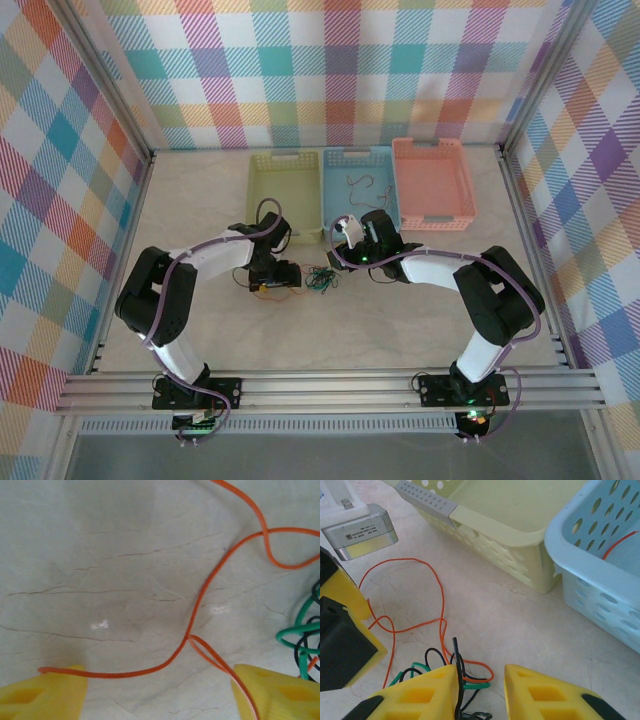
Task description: Untangle the cables
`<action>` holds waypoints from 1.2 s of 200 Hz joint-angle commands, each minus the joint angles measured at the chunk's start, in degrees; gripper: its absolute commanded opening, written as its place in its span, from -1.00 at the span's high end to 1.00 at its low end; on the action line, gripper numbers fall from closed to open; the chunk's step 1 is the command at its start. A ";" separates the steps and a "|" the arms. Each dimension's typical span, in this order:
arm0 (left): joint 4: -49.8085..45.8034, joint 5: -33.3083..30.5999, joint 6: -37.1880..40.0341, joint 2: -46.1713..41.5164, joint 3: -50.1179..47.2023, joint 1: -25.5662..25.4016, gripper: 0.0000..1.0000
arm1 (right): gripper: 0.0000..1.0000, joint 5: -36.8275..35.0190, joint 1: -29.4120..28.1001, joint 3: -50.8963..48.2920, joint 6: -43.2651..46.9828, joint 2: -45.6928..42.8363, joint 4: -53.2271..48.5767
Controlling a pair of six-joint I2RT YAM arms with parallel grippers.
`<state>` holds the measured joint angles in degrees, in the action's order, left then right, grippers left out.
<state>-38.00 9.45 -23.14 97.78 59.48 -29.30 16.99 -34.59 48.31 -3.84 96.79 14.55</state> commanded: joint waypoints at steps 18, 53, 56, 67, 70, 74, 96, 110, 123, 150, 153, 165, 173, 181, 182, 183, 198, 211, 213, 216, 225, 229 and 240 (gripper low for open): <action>-0.98 2.40 0.26 0.26 0.92 -1.09 -0.05 | 0.38 1.20 0.17 0.46 -0.38 -0.55 0.78; 0.17 2.24 -0.02 0.44 0.22 -1.20 0.40 | 0.38 1.11 0.14 0.40 -0.30 -0.64 0.78; 0.24 2.24 -0.02 0.40 0.20 -1.20 0.43 | 0.38 1.11 0.14 0.38 -0.31 -0.64 0.88; 0.55 2.08 -0.18 0.16 0.14 -1.29 0.57 | 0.38 1.11 0.14 0.42 -0.31 -0.64 0.83; 0.59 2.05 -0.20 0.21 0.11 -1.33 0.60 | 0.38 1.11 0.14 0.39 -0.30 -0.66 0.88; 0.64 1.95 -0.25 0.17 0.11 -1.37 0.63 | 0.38 1.11 0.15 0.38 -0.30 -0.64 0.77; 0.91 0.69 -0.58 0.06 0.11 -1.37 0.93 | 0.38 1.11 0.14 0.38 -0.30 -0.64 0.75; 0.97 -0.19 -0.92 0.03 0.11 -1.42 1.00 | 0.38 1.11 0.18 0.38 -0.36 -0.68 0.81; 1.30 -0.69 -1.05 -0.61 -0.22 -1.46 1.00 | 0.38 1.12 0.14 0.38 -0.32 -0.65 0.75; 2.30 -1.37 -1.63 -4.29 -1.25 -1.55 1.00 | 0.38 1.11 0.14 0.38 -0.31 -0.65 0.82; 2.42 -1.44 -1.61 -4.87 -1.34 -1.53 1.00 | 0.38 1.11 0.14 0.38 -0.30 -0.66 0.76; 2.34 -2.02 -1.66 -7.23 -1.62 -1.79 1.00 | 0.38 1.07 0.14 0.42 -0.29 -0.69 0.80; 1.98 -2.60 -1.65 -8.74 -1.65 -1.81 1.00 | 0.38 1.02 0.14 0.31 -0.33 -0.78 0.81; 1.83 -2.86 -1.69 -10.44 -1.82 -1.90 1.00 | 0.38 1.01 0.14 0.29 -0.33 -0.80 0.87; 1.85 -2.86 -1.67 -10.65 -1.87 -1.90 1.00 | 0.38 0.97 0.18 0.29 -0.36 -0.81 0.89; 1.82 -2.86 -1.66 -10.88 -1.94 -1.90 1.00 | 0.38 0.96 0.16 0.29 -0.33 -0.81 0.91; 0.91 -3.85 -1.77 -13.87 -2.09 -1.90 1.00 | 0.38 0.76 0.14 0.08 -0.30 -0.92 1.05; -0.32 -5.06 -1.82 -16.21 -2.12 -1.90 1.00 | 0.38 0.61 0.14 0.03 -0.30 -1.08 1.10; -0.50 -5.21 -1.87 -16.54 -2.16 -1.90 1.00 | 0.38 0.59 0.20 -0.04 -0.30 -1.08 1.14; -0.77 -5.43 -1.90 -17.07 -2.13 -1.90 1.00 | 0.38 0.59 0.17 -0.06 -0.32 -1.15 1.21; -1.78 -6.58 -1.99 -18.16 -2.10 -1.95 1.00 | 0.38 0.50 0.14 -0.15 -0.32 -1.26 1.36; -2.18 -7.10 -1.97 -18.49 -2.04 -1.91 1.00 | 0.38 0.50 0.14 -0.22 -0.36 -1.26 1.37; -3.23 -8.56 -1.91 -18.35 -1.81 -1.75 1.00 | 0.38 0.50 0.14 -0.15 -0.31 -1.20 1.36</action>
<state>-36.80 4.89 -24.62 80.60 58.24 -30.92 17.08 -34.59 48.31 -3.84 96.79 14.55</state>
